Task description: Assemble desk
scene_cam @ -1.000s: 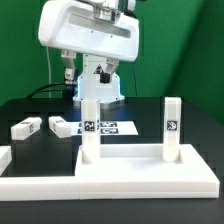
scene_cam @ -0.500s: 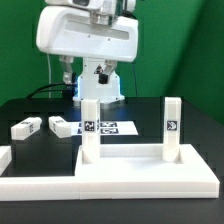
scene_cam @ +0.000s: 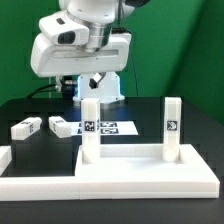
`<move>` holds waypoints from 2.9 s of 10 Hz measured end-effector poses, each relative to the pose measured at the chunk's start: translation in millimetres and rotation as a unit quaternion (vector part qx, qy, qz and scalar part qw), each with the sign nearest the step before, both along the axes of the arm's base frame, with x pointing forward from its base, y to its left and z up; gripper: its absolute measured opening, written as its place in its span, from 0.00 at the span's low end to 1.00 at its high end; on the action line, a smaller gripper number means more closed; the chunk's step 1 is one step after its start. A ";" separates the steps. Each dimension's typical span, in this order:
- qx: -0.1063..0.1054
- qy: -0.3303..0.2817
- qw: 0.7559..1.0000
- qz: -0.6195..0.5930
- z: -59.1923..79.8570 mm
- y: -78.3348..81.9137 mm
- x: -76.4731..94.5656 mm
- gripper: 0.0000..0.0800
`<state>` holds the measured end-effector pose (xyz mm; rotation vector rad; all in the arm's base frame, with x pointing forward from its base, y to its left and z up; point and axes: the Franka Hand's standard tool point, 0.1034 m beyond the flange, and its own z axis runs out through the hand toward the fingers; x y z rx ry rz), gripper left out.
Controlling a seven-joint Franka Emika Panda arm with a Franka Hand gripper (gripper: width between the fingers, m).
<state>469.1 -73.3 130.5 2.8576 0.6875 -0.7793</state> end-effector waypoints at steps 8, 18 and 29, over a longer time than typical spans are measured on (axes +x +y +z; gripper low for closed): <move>-0.039 0.176 0.983 -0.040 -46.1 -32.3 -78.9 0.81; -0.066 0.180 0.979 -0.072 -85.3 -29.0 -112.4 0.81; -0.065 0.194 0.975 -0.081 -103.6 -55.8 -121.3 0.81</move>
Offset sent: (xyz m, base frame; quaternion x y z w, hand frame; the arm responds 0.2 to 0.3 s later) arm -0.0920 -0.0605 -0.0307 0.0210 -0.2085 0.0230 0.9775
